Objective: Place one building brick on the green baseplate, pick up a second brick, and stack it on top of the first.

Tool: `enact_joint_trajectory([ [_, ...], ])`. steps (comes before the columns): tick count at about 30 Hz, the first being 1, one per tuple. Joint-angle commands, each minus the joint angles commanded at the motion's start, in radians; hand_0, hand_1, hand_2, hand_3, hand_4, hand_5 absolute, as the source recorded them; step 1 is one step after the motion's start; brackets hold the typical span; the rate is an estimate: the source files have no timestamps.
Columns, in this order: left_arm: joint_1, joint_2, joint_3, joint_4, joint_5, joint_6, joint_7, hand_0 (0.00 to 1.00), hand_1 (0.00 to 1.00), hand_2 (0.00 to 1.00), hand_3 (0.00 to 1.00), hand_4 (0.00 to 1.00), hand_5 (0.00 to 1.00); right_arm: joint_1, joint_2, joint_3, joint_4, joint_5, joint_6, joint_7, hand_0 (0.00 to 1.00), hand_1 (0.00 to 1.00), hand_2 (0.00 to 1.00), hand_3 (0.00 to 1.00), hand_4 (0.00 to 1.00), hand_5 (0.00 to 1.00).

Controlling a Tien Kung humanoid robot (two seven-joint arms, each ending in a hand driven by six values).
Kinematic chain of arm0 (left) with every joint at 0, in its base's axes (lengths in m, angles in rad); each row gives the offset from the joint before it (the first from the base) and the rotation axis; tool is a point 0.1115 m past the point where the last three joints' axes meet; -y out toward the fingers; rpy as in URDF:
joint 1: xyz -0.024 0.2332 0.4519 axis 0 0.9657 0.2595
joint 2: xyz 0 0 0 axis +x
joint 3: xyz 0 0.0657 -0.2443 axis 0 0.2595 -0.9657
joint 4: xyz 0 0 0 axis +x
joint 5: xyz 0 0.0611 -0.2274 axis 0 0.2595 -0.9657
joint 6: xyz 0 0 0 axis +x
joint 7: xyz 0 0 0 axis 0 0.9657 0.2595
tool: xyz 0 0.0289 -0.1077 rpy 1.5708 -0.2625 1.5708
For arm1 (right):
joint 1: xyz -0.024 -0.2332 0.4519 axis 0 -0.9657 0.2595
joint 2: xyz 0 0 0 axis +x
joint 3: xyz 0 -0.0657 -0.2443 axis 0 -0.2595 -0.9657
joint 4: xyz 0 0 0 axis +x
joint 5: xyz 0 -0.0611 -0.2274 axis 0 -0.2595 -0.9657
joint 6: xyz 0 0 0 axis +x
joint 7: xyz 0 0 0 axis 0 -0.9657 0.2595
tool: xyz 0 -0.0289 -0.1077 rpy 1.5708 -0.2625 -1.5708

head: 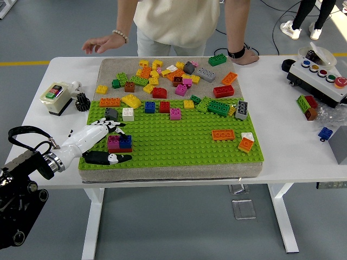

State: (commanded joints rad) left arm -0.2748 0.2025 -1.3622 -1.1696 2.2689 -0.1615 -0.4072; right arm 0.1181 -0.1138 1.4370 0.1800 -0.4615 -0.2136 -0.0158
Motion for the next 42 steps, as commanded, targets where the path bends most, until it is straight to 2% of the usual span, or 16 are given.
enact_joint_trajectory([
  [13, 0.0, 0.008, -0.071, -0.064, 0.0, -0.003, -0.006, 0.998, 0.919, 0.895, 0.631, 0.998, 0.753, 0.0, 0.002, 0.005, 0.0, 0.001, -0.002, 0.001, 0.74, 0.659, 0.711, 0.601, 0.922, 0.51],
  [14, 0.0, 0.008, -0.077, -0.066, 0.0, 0.0, -0.007, 0.998, 0.876, 0.858, 0.708, 0.998, 0.746, 0.0, 0.002, 0.005, 0.0, 0.001, -0.003, 0.001, 0.741, 0.659, 0.711, 0.601, 0.921, 0.511],
  [19, -0.003, 0.014, -0.12, -0.082, 0.0, 0.03, -0.014, 0.998, 0.876, 0.858, 0.708, 0.998, 0.746, 0.0, 0.003, 0.007, 0.0, 0.001, 0.001, -0.002, 0.741, 0.659, 0.711, 0.601, 0.921, 0.511],
  [20, -0.004, 0.015, -0.127, -0.085, 0.0, 0.034, -0.015, 0.998, 0.836, 0.839, 0.806, 0.998, 0.747, 0.0, 0.004, 0.009, 0.0, 0.0, 0.002, -0.003, 0.739, 0.659, 0.711, 0.601, 0.921, 0.511],
  [21, -0.006, 0.018, -0.135, -0.091, -0.001, 0.035, -0.016, 0.998, 0.836, 0.839, 0.806, 0.998, 0.747, 0.0, 0.005, 0.011, 0.0, -0.001, 0.004, -0.004, 0.739, 0.659, 0.711, 0.601, 0.921, 0.511],
  [24, -0.01, 0.025, -0.154, -0.104, -0.037, 0.033, -0.016, 0.998, 0.836, 0.839, 0.806, 0.998, 0.747, -0.001, 0.008, 0.015, 0.0, -0.004, 0.008, -0.007, 0.739, 0.659, 0.711, 0.601, 0.921, 0.511],
  [26, -0.012, 0.032, -0.168, -0.115, -0.091, 0.03, -0.016, 0.998, 0.822, 0.826, 0.836, 0.998, 0.75, 0.0, 0.01, 0.016, 0.0, -0.007, 0.011, -0.008, 0.74, 0.659, 0.711, 0.601, 0.922, 0.511],
  [30, -0.02, 0.05, -0.187, -0.125, -0.209, 0.009, -0.018, 0.998, 0.822, 0.826, 0.836, 0.998, 0.75, 0.004, 0.012, 0.015, 0.0, -0.015, 0.012, -0.012, 0.74, 0.659, 0.711, 0.601, 0.922, 0.511],
  [32, -0.03, 0.065, -0.198, -0.13, -0.273, -0.019, -0.017, 0.998, 0.832, 0.825, 0.871, 0.998, 0.758, 0.007, 0.012, 0.013, 0.0, -0.019, 0.011, -0.015, 0.74, 0.659, 0.711, 0.601, 0.922, 0.51],
  [37, -0.049, 0.087, -0.201, -0.147, -0.419, -0.068, -0.002, 0.998, 0.832, 0.825, 0.871, 0.998, 0.758, 0.008, 0.012, 0.007, 0.0, -0.024, 0.013, -0.022, 0.74, 0.659, 0.711, 0.601, 0.922, 0.51],
  [42, -0.062, 0.093, -0.197, -0.16, -0.455, -0.078, 0.004, 0.998, 0.842, 0.823, 0.878, 0.998, 0.748, 0.009, 0.015, 0.0, 0.0, -0.025, 0.011, -0.022, 0.74, 0.659, 0.711, 0.6, 0.921, 0.51],
])
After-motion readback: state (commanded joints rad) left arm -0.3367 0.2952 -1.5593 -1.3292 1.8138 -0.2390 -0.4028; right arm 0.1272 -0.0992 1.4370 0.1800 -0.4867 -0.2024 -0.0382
